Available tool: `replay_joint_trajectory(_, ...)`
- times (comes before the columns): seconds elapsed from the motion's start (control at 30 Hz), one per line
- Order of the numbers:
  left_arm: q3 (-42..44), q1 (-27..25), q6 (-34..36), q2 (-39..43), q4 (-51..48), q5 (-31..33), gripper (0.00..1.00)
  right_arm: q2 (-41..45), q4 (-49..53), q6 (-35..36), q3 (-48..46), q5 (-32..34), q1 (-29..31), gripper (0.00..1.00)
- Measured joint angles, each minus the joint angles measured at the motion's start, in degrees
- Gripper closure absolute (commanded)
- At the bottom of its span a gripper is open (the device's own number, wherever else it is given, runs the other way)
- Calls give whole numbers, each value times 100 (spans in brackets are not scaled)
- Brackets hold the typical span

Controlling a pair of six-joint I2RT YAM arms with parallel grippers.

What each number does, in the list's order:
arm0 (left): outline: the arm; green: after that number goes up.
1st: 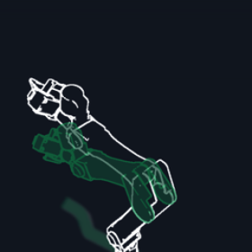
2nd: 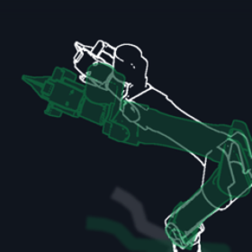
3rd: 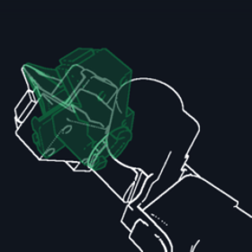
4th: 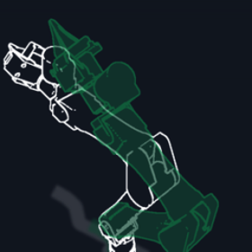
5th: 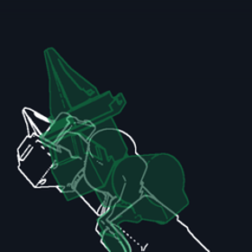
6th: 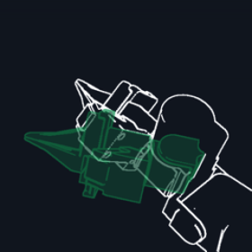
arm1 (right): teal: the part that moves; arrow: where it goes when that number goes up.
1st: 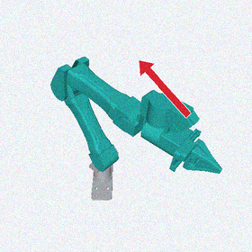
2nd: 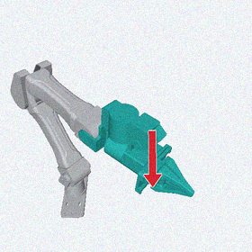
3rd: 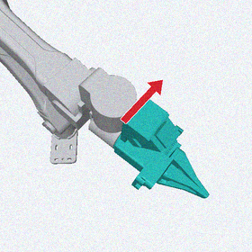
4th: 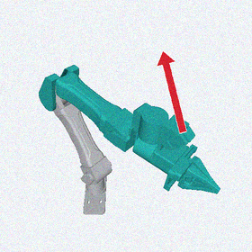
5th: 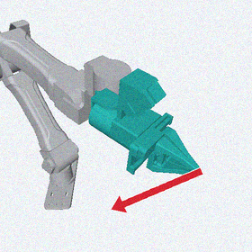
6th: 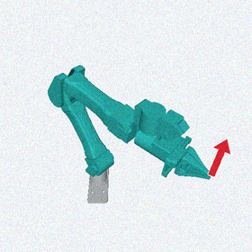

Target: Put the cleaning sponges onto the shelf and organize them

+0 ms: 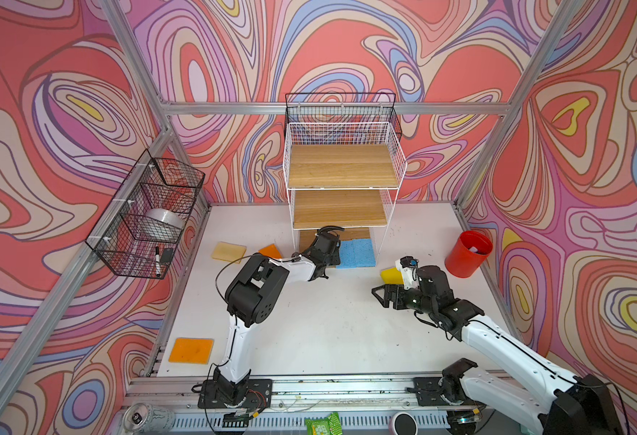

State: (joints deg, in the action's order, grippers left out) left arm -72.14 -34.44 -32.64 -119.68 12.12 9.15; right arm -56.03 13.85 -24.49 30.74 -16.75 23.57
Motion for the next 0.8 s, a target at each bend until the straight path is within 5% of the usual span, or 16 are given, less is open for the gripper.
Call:
replay_joint_trajectory(0.2,221,2,7,188,-15,98,31,4,61,-20,7,44,0,4)
replay_joint_trajectory(0.43,256,4,4,284,-87,166,30,4,81,-79,22,66,0,5)
replay_joint_trajectory(0.53,299,2,4,348,-111,184,40,11,92,-105,22,72,0,5)
replay_joint_trajectory(0.8,302,-7,0,391,-297,229,89,81,120,-131,22,85,0,5)
